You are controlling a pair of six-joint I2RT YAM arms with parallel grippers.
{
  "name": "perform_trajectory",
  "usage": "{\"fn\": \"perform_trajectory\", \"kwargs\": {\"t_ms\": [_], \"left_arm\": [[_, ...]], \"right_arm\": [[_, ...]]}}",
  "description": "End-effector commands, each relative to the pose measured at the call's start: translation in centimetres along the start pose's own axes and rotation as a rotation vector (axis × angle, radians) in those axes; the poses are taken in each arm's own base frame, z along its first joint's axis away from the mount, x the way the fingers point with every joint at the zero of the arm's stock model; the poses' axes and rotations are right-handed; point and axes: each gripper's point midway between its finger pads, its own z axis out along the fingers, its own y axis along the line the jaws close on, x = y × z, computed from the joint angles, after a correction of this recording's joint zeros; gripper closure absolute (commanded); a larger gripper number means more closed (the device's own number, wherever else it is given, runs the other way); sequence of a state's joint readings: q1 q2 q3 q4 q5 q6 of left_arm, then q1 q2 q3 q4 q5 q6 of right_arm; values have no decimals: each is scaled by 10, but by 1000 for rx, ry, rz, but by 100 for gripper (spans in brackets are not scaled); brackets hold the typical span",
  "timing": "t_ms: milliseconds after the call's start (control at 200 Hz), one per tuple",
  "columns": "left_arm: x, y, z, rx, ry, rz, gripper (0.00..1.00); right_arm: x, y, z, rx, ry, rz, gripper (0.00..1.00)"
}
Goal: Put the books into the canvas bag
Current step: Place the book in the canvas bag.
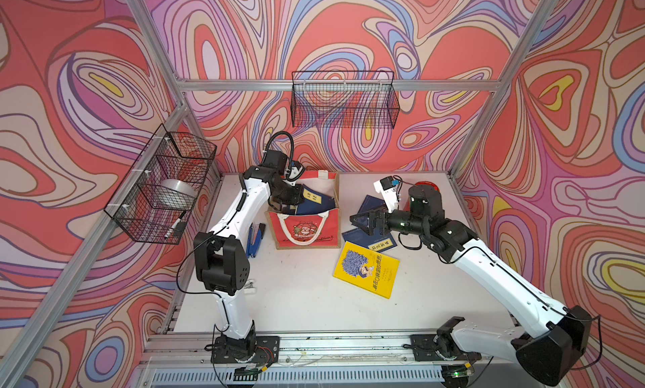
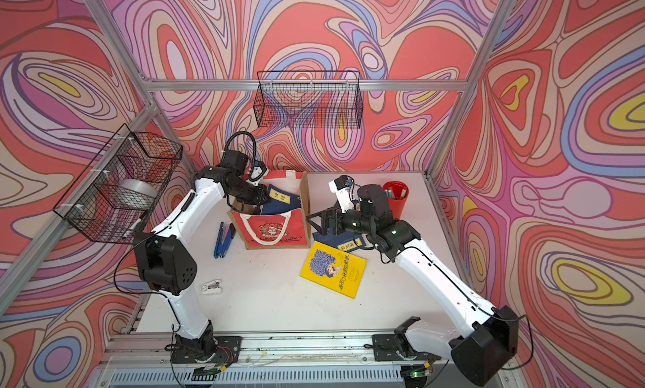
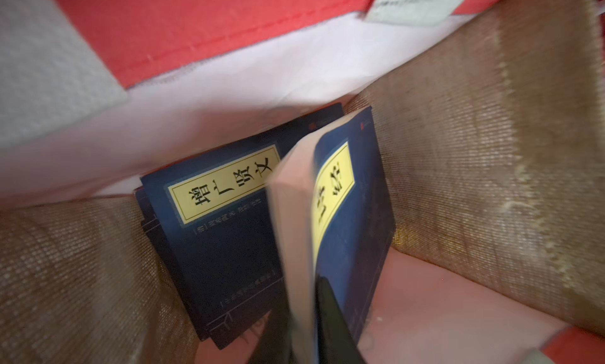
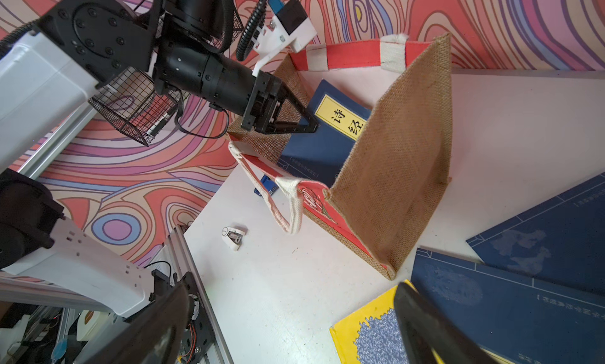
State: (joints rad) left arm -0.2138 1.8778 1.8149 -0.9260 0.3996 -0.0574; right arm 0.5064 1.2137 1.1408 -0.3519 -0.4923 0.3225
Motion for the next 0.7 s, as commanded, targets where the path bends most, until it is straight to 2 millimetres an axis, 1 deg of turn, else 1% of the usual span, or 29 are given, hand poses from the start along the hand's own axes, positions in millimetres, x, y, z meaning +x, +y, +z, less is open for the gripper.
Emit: {"fn": "perform_trajectory", "kwargs": {"t_ms": [0, 60, 100, 180, 240, 270, 290, 316, 331, 336, 341, 346, 376, 416, 501, 561, 601, 696], "left_arm": [[-1, -4, -12, 12, 6, -1, 57], [-7, -6, -22, 10, -34, 9, 47], [-12, -9, -31, 9, -65, 19, 43], [-21, -15, -53, 7, -116, 42, 42], [-27, -26, -74, 24, -164, 65, 41], [-29, -32, -84, 36, -189, 73, 38], [-29, -37, -90, 50, -204, 77, 30], [-30, -42, -99, 65, -224, 85, 26], [-30, -46, -105, 75, -238, 91, 16], [-29, -47, -105, 79, -236, 90, 10], [-29, -48, -107, 82, -241, 91, 6], [-29, -49, -108, 84, -242, 91, 3], [-27, -56, -119, 103, -264, 101, 0], [-24, -63, -129, 123, -279, 106, 0], [-7, -85, -143, 203, -281, 133, 0], [14, -107, -145, 289, -252, 182, 0], [32, -122, -142, 347, -224, 221, 0], [75, -142, -128, 383, -172, 291, 0]], "right_arm": [[5, 0, -1, 5, 4, -12, 1], [7, -1, -3, 13, 6, -11, 2], [9, -2, -4, 19, 10, -9, 2], [16, -7, -6, 45, 23, 0, 2], [27, -15, -6, 79, 45, 18, 2], [33, -21, -6, 102, 57, 31, 2], [38, -25, -6, 118, 67, 40, 2], [45, -31, -6, 141, 82, 52, 2], [49, -33, -6, 152, 93, 60, 2], [51, -34, -6, 155, 96, 62, 2], [52, -35, -6, 158, 100, 64, 2], [54, -36, -6, 161, 105, 66, 2], [62, -41, -7, 182, 123, 81, 2], [72, -46, -8, 204, 140, 99, 2], [94, -57, -13, 248, 164, 140, 2], [109, -63, -18, 281, 184, 170, 1], [119, -68, -23, 309, 205, 192, 2], [146, -78, -35, 379, 260, 243, 2]]}}
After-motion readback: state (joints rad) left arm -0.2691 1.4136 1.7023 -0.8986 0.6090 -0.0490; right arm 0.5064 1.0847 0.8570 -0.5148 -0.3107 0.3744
